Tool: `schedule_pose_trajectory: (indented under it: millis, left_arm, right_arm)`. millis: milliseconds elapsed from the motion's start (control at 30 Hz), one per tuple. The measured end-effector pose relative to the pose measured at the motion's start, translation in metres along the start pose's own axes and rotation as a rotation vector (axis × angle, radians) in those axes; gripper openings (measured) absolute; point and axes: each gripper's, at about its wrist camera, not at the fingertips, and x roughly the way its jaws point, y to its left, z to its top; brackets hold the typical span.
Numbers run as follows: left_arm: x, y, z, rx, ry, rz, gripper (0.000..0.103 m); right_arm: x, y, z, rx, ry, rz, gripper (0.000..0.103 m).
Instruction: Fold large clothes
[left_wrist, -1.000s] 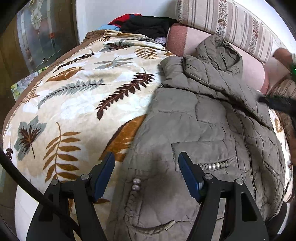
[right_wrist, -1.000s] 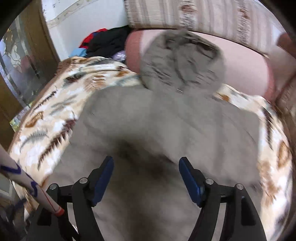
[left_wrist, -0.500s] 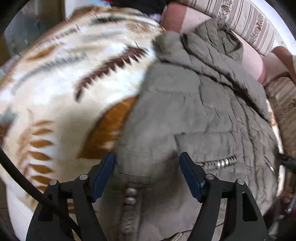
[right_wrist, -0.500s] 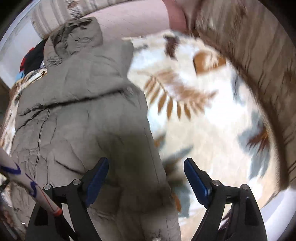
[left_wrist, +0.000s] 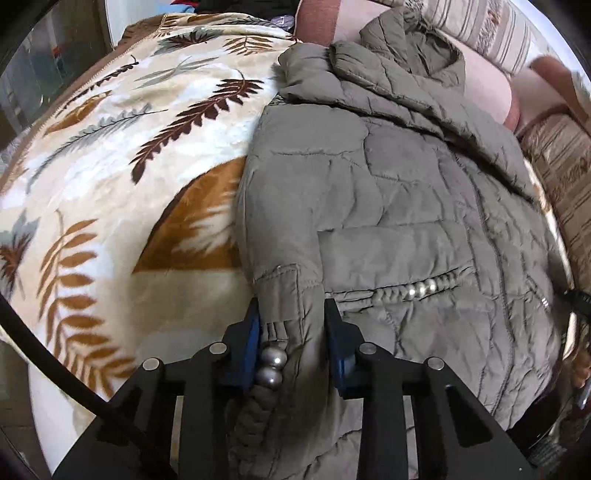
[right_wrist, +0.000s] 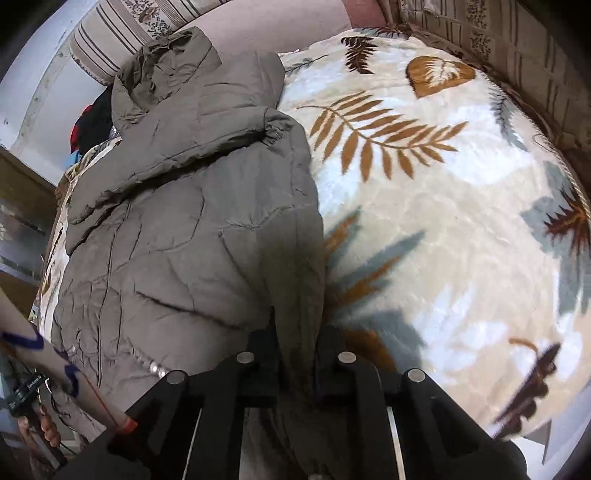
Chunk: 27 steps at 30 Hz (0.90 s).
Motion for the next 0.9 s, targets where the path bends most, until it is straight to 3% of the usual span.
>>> schedule_pose_trajectory:
  millis: [100,133,200,233,267,300,367,500,700,900]
  left_arm:
    - [-0.006,0.006,0.0,-0.026,-0.013,0.032,0.042]
    - [-0.013,0.009,0.001,-0.04,-0.024,0.031,0.042]
    - [-0.033,0.013,0.004,-0.044,-0.083,0.038,0.048]
    - [-0.044,0.013,0.005,-0.039,-0.119,0.039,0.051]
    - [-0.051,0.013,0.007,-0.035,-0.144,0.043,0.06]
    - [-0.06,0.012,0.01,-0.03,-0.181,0.053,0.069]
    - [-0.075,0.008,0.017,-0.014,-0.259,0.079,0.073]
    - [-0.072,-0.005,0.031,0.025,-0.289,0.084,0.074]
    - [-0.052,-0.026,0.036,0.072,-0.274,0.034,0.074]
    - [-0.006,-0.024,0.059,0.084,-0.283,0.056,0.075]
  right_arm:
    - [0.0,-0.001,-0.003,-0.002,-0.013,-0.02,0.017]
    - [-0.001,-0.003,0.0,0.002,-0.019,-0.034,0.029]
    - [-0.013,0.0,-0.001,0.008,-0.05,-0.074,0.036]
    - [-0.022,0.002,0.0,0.007,-0.073,-0.076,0.044]
    - [-0.029,0.004,0.002,0.006,-0.089,-0.074,0.054]
    - [-0.04,0.007,0.005,0.002,-0.119,-0.072,0.057]
    - [-0.057,0.017,0.011,-0.014,-0.163,-0.06,0.064]
    - [-0.074,0.061,0.038,-0.078,-0.196,0.008,0.07]
    - [-0.054,0.149,0.095,-0.159,-0.146,0.091,0.072]
    - [-0.011,0.243,0.188,-0.227,-0.152,0.053,0.074]
